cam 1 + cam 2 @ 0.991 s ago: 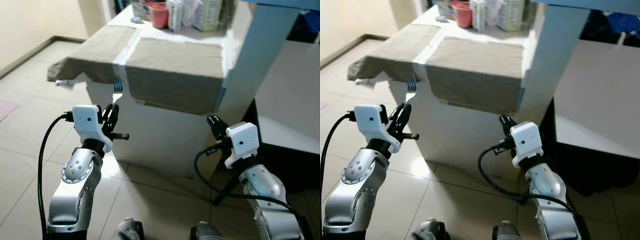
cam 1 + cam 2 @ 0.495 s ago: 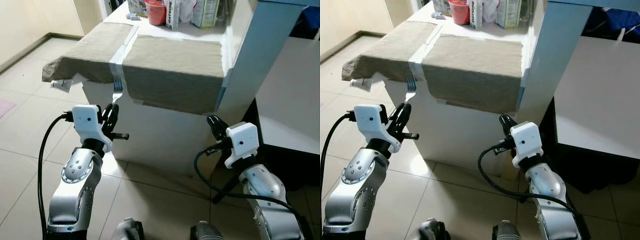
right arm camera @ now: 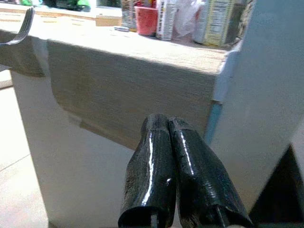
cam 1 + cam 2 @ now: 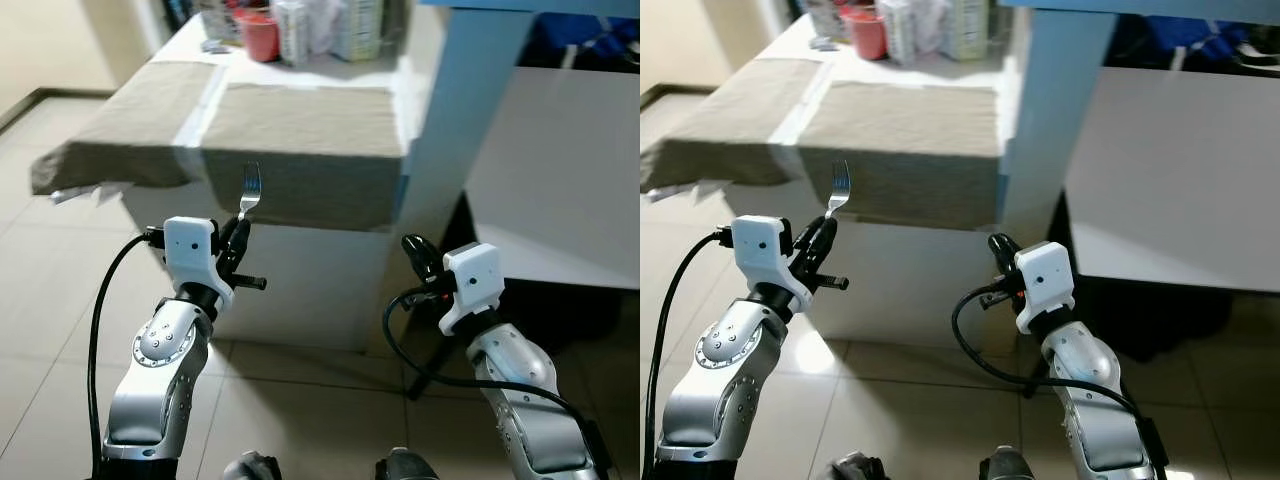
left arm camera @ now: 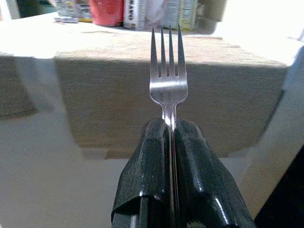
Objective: Setting the table
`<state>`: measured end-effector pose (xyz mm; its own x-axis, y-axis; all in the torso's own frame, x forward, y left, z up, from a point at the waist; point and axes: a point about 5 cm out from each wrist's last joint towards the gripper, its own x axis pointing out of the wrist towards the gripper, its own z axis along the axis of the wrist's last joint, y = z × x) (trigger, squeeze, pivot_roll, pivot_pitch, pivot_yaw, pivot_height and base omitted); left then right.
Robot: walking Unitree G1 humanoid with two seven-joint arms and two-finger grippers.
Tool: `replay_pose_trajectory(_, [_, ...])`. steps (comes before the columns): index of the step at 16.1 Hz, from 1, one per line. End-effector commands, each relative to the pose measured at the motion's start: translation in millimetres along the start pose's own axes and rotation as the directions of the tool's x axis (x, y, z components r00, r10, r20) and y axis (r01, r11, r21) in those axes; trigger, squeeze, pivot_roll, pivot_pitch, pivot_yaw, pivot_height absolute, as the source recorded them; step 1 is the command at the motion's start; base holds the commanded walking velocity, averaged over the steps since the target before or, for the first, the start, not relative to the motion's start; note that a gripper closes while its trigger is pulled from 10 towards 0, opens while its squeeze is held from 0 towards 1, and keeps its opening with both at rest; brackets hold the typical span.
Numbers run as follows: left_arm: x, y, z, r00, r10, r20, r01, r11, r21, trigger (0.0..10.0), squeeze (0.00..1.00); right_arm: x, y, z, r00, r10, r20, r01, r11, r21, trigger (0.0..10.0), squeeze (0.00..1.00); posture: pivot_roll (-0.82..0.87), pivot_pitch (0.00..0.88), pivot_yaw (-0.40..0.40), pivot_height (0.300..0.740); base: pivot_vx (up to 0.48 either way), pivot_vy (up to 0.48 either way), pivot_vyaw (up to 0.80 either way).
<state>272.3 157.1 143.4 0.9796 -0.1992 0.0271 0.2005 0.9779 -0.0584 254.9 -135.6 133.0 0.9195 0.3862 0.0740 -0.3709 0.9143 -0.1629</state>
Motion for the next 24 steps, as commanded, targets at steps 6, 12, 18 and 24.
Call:
replay_pose_trajectory(6, [2.9, -1.7, 4, 1.0, 0.006, 0.025, -0.006, 1.0, 0.018, 0.0, 0.0, 5.2, 0.5, 3, 1.0, 0.008, 0.03, -0.007, 0.998, -0.059, 10.0, 0.0, -0.16, 0.028, 0.049, 0.702, 0.0, -0.16, -0.36])
replay_pose_trajectory(12, [5.4, -5.9, 10, 0.999, -0.004, 0.051, 0.003, 1.0, 0.012, 0.0, 0.0, 9.1, -1.0, 4, 0.999, 0.013, 0.048, -0.009, 0.996, -0.084, 10.0, 0.0, -0.16, 0.024, 0.05, 0.702, 0.0, -0.476, 0.0])
replay_pose_trajectory(18, [9.6, -5.3, 12, 0.998, 0.025, 0.05, -0.027, 0.999, 0.043, 0.0, 0.0, 12.7, 0.2, 4, 0.998, 0.018, 0.055, -0.014, 0.996, -0.088, 10.0, 0.0, -0.16, 0.021, 0.051, 0.702, 0.092, -0.434, 0.0])
replay_pose_trajectory(24, [16.2, -6.3, 10, 0.998, 0.037, 0.043, -0.039, 0.998, 0.05, 0.0, 0.0, 12.1, 2.3, 4, 0.998, 0.022, 0.055, -0.017, 0.996, -0.089, 10.0, 0.0, -0.17, 0.026, 0.056, 0.702, 0.361, -0.311, 0.0])
